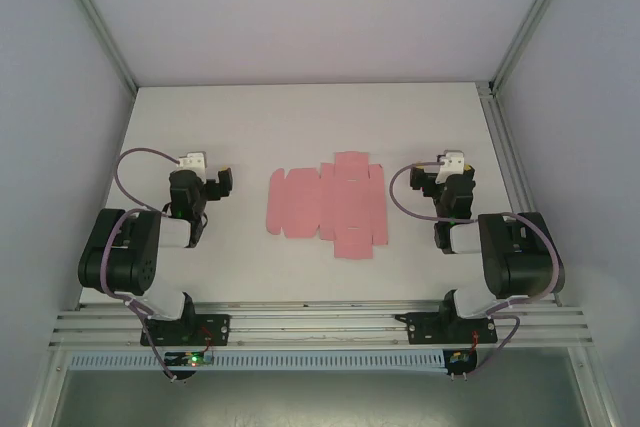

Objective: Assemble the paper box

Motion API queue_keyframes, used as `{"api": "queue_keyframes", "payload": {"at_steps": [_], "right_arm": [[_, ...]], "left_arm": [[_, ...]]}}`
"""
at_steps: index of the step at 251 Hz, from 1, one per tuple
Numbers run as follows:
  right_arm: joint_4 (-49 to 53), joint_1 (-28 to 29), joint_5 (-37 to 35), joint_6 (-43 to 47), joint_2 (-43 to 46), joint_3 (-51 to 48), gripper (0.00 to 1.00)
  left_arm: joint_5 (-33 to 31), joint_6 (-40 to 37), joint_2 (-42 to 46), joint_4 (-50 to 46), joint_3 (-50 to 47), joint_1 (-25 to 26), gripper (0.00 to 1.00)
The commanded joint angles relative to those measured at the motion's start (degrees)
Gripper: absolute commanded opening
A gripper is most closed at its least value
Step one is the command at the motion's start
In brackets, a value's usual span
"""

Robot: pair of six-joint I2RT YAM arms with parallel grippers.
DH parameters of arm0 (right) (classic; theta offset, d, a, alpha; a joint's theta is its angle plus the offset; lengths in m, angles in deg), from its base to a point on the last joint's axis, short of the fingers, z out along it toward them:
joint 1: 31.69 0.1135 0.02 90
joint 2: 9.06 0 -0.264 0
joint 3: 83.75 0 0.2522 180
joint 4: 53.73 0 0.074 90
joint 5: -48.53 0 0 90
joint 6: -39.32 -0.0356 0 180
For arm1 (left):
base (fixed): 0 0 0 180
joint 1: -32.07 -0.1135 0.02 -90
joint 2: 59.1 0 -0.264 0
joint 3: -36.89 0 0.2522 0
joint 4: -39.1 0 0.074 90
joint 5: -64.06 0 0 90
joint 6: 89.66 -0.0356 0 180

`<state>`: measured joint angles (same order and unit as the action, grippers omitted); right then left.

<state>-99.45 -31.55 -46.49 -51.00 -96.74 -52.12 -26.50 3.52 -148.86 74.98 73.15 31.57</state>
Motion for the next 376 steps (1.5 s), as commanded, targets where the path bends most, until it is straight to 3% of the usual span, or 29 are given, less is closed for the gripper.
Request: {"api": "queue_keyframes", "payload": {"at_steps": [1, 127, 155, 205, 221, 245, 259, 275, 306, 327, 357, 376], "right_arm": [[-0.57, 0.57, 0.68, -0.83, 0.58, 0.61, 0.98], [-0.28, 0.12, 2.03, -1.17, 0.70, 0.75, 0.98], [0.56, 0.03, 1.60, -1.52, 1.02, 1.45, 0.98], [19.24, 0.74, 0.09, -1.29, 10.50, 7.44, 0.98], [31.90, 2.26, -2.89, -3.69, 13.85, 12.41, 0.98], [53.98, 6.04, -5.78, -10.81, 15.23, 22.29, 0.98], [63.81, 7.93, -3.65, -14.87, 13.92, 26.77, 0.98], [71.98, 9.14, 4.10, -15.59, 11.00, 30.62, 0.98], [80.35, 10.86, 14.83, -15.12, 4.71, 35.69, 0.98], [81.01, 11.78, 17.95, -15.17, 1.85, 36.45, 0.96], [80.78, 13.03, 20.38, -16.94, -1.02, 36.62, 0.93], [80.39, 14.77, 21.45, -18.41, -2.68, 36.62, 0.81]], "left_arm": [[-0.14, -1.17, 0.55, -0.73, 0.65, 0.01, 1.00], [0.17, -1.20, 0.60, -0.61, 0.67, -0.04, 1.00], [0.94, -1.51, 3.19, -7.40, 3.16, -0.06, 1.00], [0.43, -0.37, 9.69, -20.39, 7.19, 0.00, 1.00], [1.02, 3.04, 13.99, -30.03, 10.54, 0.04, 1.00], [7.09, 8.17, 17.90, -41.62, 15.35, 0.49, 1.00], [9.88, 11.27, 17.34, -48.67, 18.63, 1.46, 1.00], [11.55, 13.62, 14.74, -55.19, 22.34, 3.92, 1.00], [11.61, 15.64, 8.15, -62.31, 26.98, 10.39, 1.00], [13.54, 16.13, 3.31, -65.70, 29.96, 13.98, 1.00], [17.59, 17.39, 0.23, -66.37, 30.97, 15.35, 1.00], [17.03, 18.59, -1.01, -67.39, 31.19, 15.35, 1.00]]}}
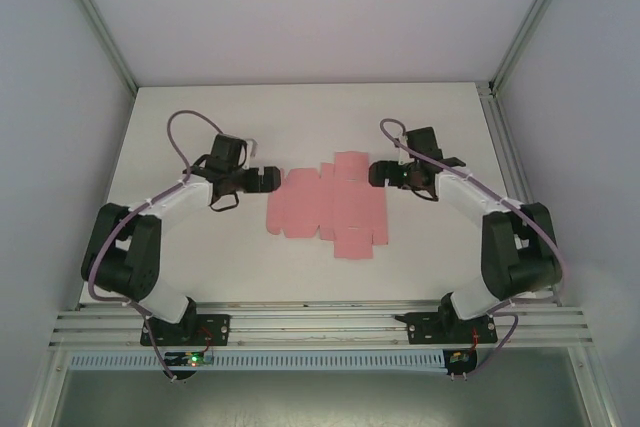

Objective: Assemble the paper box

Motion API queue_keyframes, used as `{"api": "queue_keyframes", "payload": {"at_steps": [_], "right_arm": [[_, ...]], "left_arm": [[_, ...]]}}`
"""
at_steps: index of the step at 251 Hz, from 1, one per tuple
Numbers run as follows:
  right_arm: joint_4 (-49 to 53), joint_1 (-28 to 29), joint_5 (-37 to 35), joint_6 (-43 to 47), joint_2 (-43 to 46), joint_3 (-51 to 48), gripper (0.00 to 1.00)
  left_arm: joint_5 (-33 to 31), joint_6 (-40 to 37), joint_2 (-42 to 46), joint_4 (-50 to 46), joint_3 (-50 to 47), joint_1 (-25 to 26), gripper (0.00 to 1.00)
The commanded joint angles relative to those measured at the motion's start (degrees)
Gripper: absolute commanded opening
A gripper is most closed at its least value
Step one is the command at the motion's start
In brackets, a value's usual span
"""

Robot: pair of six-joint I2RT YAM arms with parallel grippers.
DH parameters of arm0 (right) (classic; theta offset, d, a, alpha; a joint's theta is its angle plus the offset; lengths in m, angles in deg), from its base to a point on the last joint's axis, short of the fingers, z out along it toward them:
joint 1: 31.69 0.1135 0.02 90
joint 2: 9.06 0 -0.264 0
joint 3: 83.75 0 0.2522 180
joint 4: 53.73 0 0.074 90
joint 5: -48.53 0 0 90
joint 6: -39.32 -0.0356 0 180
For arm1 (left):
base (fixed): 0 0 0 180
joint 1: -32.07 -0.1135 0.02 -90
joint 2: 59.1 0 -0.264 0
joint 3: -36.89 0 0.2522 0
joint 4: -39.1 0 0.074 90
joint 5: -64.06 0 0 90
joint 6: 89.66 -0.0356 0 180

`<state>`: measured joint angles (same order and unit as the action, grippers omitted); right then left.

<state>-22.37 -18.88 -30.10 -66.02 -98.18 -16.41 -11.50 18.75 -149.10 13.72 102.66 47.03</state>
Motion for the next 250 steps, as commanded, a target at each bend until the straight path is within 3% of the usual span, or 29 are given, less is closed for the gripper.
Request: {"api": "queue_keyframes", "payload": {"at_steps": [1, 49, 109, 159, 250], "right_arm": [[3.31, 2.19, 5.15, -3.44, -1.32, 0.95, 0.81], [-1.83, 5.63, 8.09, -4.56, -4.73, 0.32, 0.73], [-0.25, 5.01, 1.97, -5.71, -10.69, 1.97, 0.70], [-2.68, 2.81, 2.39, -8.93, -13.53, -1.88, 0.67], [-6.18, 2.81, 4.27, -10.02, -14.50, -4.78, 0.67]], "left_arm": [[2.02, 3.37, -0.83, -6.22, 1.73, -0.10, 1.00], [11.39, 5.32, -3.00, -2.45, 0.13, -0.20, 1.00], [12.97, 5.22, -5.77, -3.00, 0.98, -0.11, 1.00], [16.35, 6.28, -7.02, 0.18, 0.41, -0.03, 1.00], [31.87, 12.87, -11.87, 13.87, -0.01, 0.47, 0.94]]}}
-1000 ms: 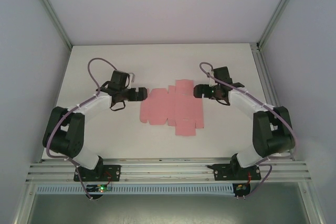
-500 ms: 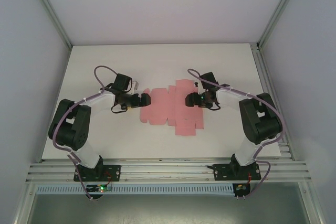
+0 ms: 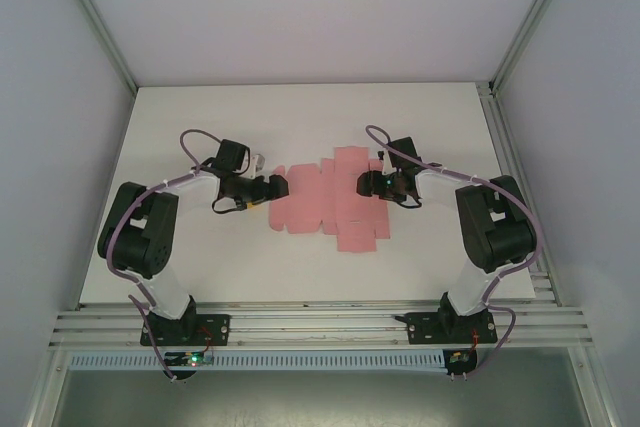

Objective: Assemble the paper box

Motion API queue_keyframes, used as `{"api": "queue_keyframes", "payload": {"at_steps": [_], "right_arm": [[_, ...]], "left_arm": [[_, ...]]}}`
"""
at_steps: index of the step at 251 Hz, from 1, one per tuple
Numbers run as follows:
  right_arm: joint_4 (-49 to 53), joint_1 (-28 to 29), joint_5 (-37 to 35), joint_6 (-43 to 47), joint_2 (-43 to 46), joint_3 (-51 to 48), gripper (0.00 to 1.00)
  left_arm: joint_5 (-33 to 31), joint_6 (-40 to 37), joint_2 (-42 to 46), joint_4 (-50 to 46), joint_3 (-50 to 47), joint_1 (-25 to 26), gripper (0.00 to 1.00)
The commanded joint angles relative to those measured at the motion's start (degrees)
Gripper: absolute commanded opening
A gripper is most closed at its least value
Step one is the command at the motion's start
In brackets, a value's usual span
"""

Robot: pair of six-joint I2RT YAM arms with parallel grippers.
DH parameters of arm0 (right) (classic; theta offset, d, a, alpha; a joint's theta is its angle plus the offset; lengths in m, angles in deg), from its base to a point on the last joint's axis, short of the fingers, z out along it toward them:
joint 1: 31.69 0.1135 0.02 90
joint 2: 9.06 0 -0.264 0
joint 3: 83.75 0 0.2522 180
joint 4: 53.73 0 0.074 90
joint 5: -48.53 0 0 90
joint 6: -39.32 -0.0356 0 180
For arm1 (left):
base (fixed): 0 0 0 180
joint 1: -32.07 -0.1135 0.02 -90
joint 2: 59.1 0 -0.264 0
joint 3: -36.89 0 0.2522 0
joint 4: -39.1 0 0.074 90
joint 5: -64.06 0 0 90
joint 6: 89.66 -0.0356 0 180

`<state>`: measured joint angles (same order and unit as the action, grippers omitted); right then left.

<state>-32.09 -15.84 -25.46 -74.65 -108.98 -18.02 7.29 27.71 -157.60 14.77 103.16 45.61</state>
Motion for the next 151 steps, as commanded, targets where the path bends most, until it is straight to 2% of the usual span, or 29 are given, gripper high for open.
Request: {"api": "queue_keyframes", "payload": {"at_steps": [1, 52, 100, 131, 151], "right_arm": [[3.55, -0.26, -0.36, -1.41, -3.70, -3.17, 0.67], [2.29, -0.21, -0.04, -1.35, -3.28, -4.48, 0.67], [1.57, -0.26, -0.07, -1.43, -3.20, -5.49, 0.67], [1.14, -0.42, -0.08, -1.35, -3.25, -5.98, 0.67], [0.75, -0.58, 0.15, -1.39, -3.18, -6.15, 0.67]], "left_arm": [[13.25, 4.00, -3.37, 13.01, -0.54, 1.91, 0.94], [17.83, 4.78, -2.71, 14.34, 0.90, 2.98, 0.89], [15.28, 6.61, 0.19, 13.54, 1.14, 3.25, 0.87], [14.71, 12.36, 5.23, 24.81, -2.74, 3.27, 0.85], [16.35, 18.85, 7.02, 36.40, -5.92, 3.24, 0.85]]}}
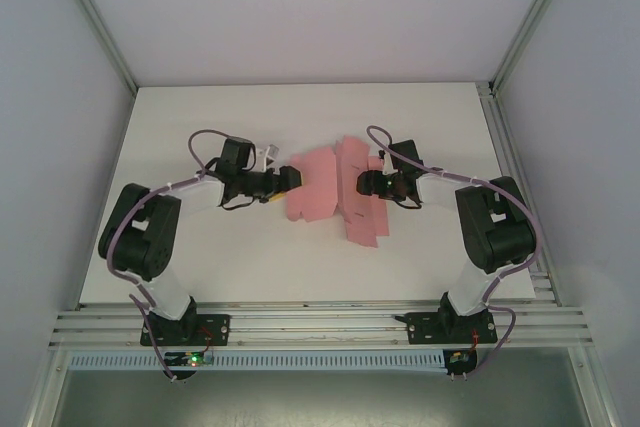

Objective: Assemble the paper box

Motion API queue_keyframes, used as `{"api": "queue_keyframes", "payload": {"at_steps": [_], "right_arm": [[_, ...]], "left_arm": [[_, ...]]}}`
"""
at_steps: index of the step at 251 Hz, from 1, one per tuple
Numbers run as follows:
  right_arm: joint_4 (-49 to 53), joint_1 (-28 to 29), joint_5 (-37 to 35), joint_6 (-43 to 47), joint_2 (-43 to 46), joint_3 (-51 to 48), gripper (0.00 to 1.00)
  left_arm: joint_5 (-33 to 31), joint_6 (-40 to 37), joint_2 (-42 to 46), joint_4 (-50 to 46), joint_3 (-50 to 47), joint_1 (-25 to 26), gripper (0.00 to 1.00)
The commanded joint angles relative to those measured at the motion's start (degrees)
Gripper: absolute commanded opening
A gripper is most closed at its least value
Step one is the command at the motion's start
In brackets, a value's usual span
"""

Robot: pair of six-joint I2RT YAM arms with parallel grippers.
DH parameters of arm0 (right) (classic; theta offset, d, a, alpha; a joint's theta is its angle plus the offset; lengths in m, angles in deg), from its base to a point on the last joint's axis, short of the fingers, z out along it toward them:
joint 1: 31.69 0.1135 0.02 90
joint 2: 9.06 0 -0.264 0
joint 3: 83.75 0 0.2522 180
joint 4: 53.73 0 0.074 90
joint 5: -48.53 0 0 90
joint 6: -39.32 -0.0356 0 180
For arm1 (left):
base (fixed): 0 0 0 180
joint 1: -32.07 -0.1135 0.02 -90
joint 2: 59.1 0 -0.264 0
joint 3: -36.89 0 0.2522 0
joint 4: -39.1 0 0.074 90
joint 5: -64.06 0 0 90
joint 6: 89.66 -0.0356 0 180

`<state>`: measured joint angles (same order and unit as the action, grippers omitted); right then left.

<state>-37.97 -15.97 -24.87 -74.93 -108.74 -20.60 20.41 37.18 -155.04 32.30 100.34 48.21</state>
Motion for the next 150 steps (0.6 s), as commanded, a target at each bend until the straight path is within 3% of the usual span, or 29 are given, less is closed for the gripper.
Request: {"api": "queue_keyframes", "payload": {"at_steps": [1, 33, 71, 97, 150], "right_arm": [[6.62, -0.44, -0.43, -1.17, -3.42, -3.58, 0.67], [5.58, -0.70, 0.17, -1.24, -2.82, -3.90, 0.67], [4.06, -0.79, 1.45, -1.33, -2.08, -4.68, 0.67], [2.97, -0.94, 2.40, -1.63, -1.92, -5.18, 0.67], [0.00, -1.48, 4.18, -1.87, -0.89, -6.31, 0.68]], "left_arm": [[3.27, 9.69, 4.59, 19.53, -3.24, 0.64, 0.85], [2.92, 16.19, 4.94, 33.09, -7.27, 0.73, 0.82], [0.37, 13.49, 1.91, 27.08, -5.17, 1.32, 0.72], [1.47, 18.72, -0.09, 38.61, -6.97, 1.60, 0.69], [1.32, 19.77, -2.37, 44.03, -5.06, 3.87, 0.69]]}}
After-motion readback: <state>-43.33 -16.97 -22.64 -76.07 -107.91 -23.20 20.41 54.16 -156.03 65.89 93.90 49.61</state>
